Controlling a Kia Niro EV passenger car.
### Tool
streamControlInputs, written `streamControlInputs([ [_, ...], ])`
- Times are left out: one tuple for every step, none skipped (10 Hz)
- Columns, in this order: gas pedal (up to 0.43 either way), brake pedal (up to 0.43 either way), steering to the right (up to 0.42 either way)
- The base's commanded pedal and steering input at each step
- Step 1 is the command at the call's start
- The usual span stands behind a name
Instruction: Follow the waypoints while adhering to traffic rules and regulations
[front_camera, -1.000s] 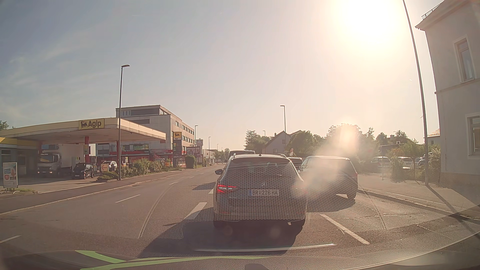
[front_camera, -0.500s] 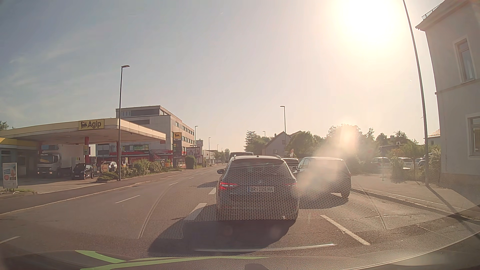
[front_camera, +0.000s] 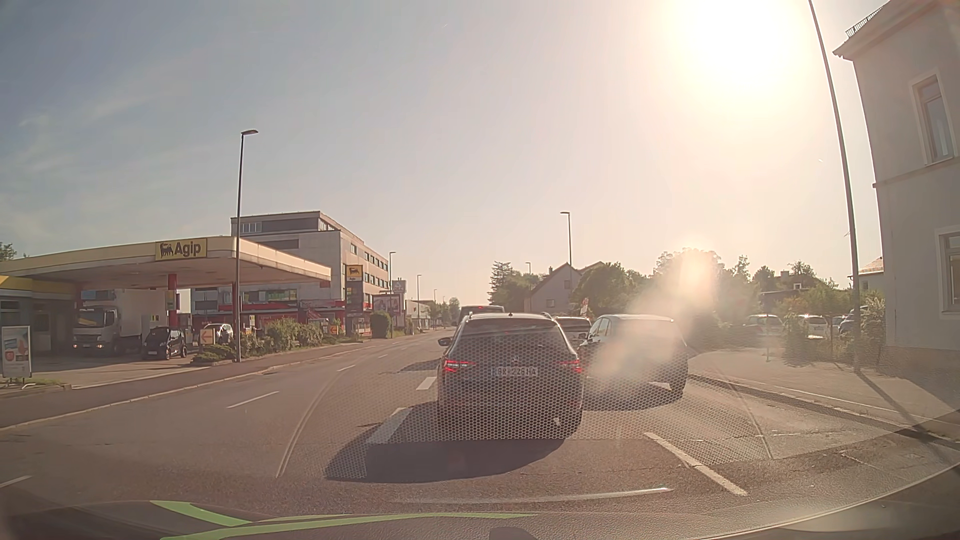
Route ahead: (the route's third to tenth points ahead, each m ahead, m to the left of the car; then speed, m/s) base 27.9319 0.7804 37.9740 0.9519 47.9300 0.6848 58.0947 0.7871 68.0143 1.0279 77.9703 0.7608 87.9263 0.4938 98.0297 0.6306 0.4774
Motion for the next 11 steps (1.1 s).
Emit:
streamControlInputs([
  [0.000,0.000,0.003],
  [0.000,0.000,0.004],
  [0.000,0.000,0.004],
  [0.000,0.000,0.003],
  [0.000,0.000,0.004],
  [0.000,0.000,0.004],
  [0.000,0.000,0.003],
  [0.000,0.000,0.003],
  [0.008,0.000,0.004],
  [0.020,0.000,0.003],
  [0.020,0.000,0.004],
])
